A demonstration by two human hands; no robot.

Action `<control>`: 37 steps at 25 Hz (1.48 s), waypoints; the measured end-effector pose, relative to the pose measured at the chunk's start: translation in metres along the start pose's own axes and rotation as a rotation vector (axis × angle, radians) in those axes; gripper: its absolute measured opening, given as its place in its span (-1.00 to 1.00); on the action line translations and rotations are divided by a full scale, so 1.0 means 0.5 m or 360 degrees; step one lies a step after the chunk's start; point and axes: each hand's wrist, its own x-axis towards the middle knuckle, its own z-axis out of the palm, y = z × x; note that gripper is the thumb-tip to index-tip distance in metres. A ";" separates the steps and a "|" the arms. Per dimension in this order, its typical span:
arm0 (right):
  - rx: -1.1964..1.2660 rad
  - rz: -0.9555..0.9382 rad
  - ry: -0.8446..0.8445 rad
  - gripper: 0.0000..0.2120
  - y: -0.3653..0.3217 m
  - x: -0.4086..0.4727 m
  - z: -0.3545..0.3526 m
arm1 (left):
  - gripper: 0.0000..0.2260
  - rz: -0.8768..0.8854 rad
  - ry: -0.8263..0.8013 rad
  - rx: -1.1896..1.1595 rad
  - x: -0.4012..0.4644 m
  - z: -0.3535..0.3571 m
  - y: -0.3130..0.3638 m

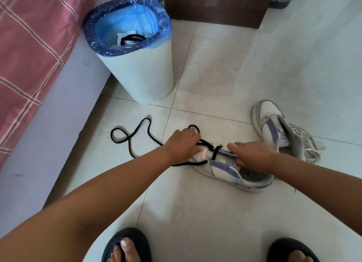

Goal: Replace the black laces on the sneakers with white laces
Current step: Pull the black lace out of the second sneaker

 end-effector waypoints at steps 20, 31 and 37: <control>0.0052 -0.0004 0.0023 -0.92 0.052 -0.015 0.009 | -0.72 -0.0453 -0.0060 0.0577 -0.102 -0.034 -0.245; -0.0130 0.0018 0.0019 -0.82 0.050 0.001 0.008 | -0.76 -0.0545 0.0006 -0.0070 -0.023 -0.007 -0.119; -0.0059 -0.0044 0.0007 -0.88 0.039 0.011 0.006 | -0.67 0.0334 0.0080 0.0171 0.063 -0.059 0.030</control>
